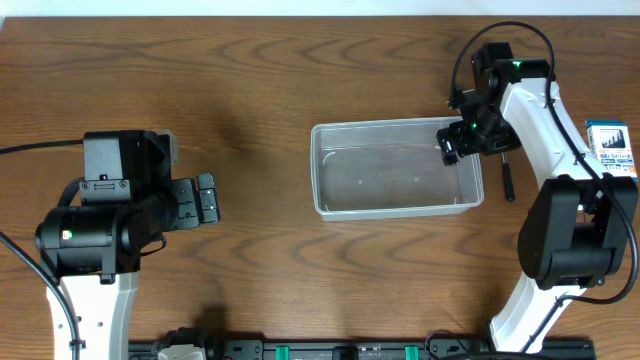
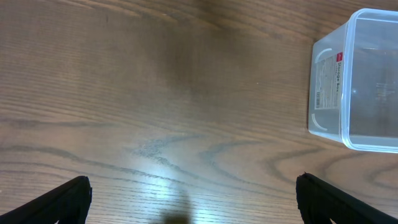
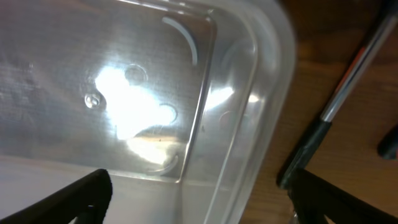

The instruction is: Pack container

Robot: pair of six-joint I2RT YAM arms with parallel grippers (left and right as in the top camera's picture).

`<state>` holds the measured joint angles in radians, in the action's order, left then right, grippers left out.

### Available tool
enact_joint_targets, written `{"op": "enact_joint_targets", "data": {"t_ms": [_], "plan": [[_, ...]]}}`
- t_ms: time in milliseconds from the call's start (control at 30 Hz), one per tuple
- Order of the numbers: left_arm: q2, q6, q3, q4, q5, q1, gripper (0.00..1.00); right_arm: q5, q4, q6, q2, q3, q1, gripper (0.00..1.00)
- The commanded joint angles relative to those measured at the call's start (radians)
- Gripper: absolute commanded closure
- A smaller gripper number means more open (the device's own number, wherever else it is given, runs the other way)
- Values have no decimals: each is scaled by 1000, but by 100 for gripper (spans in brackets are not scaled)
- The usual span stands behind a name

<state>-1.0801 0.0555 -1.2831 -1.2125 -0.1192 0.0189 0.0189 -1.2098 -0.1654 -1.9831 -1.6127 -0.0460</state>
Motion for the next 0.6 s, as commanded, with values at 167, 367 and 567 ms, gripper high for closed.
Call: {"op": "enact_joint_targets", "data": {"t_ms": [167, 367, 567], "plan": [[3, 9, -13, -5, 16, 5, 2, 11, -1, 82, 0, 6, 26, 31], [3, 9, -13, -5, 16, 5, 2, 19, -6, 82, 0, 6, 40, 47], [3, 9, -13, -5, 16, 5, 2, 19, -9, 82, 0, 6, 59, 66]]}}
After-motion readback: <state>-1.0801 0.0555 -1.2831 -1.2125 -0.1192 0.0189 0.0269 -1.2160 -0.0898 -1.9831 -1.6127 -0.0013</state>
